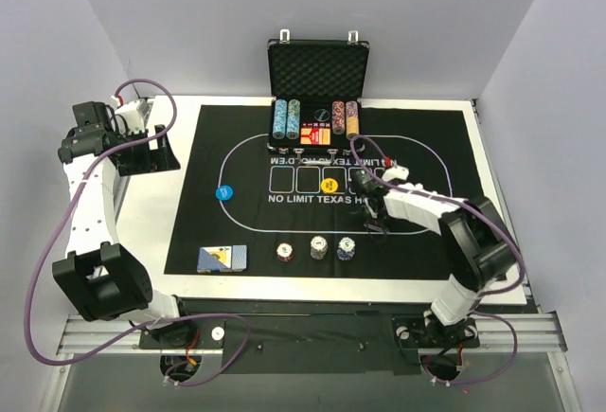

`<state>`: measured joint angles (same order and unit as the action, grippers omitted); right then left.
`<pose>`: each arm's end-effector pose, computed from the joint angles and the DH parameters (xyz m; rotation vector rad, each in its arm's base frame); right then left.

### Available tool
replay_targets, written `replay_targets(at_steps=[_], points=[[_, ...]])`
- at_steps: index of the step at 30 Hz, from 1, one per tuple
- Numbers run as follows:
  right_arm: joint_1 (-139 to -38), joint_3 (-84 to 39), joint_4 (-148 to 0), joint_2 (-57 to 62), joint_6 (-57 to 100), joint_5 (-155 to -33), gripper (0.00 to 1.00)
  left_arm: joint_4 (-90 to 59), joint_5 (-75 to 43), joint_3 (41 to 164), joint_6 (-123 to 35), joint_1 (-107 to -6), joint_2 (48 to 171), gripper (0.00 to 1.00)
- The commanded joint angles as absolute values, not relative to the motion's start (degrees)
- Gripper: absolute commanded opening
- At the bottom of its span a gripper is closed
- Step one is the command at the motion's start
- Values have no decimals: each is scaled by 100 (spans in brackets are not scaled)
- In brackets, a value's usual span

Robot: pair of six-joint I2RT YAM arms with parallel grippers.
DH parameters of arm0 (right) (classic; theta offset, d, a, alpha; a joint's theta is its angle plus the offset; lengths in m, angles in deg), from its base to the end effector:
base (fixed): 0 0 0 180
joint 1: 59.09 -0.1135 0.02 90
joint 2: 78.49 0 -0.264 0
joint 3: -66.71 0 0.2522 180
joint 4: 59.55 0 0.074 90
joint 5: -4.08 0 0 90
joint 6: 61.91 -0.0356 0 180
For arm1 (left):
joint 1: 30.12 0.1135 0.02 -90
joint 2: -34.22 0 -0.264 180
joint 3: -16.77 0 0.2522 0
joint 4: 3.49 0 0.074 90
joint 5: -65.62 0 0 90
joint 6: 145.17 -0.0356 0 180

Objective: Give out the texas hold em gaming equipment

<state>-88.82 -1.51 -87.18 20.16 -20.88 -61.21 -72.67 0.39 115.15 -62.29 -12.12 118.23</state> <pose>0.2969 0.1524 0.1565 0.5600 2.3864 0.0295 0.2881 0.0779 0.3518 -0.0620 2.4371 -0.3535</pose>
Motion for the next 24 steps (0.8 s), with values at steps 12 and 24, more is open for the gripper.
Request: replay_targets(at_steps=[12,24], points=[[-8914,1000,-10467,0,-2668,-5683,48,-7429,190,11701,-6519,-1175,11544,96],[-9512,-2394,-9808,2273,-312,-6850,76,-7438,208,11737,-6467,-1166,11570,95]])
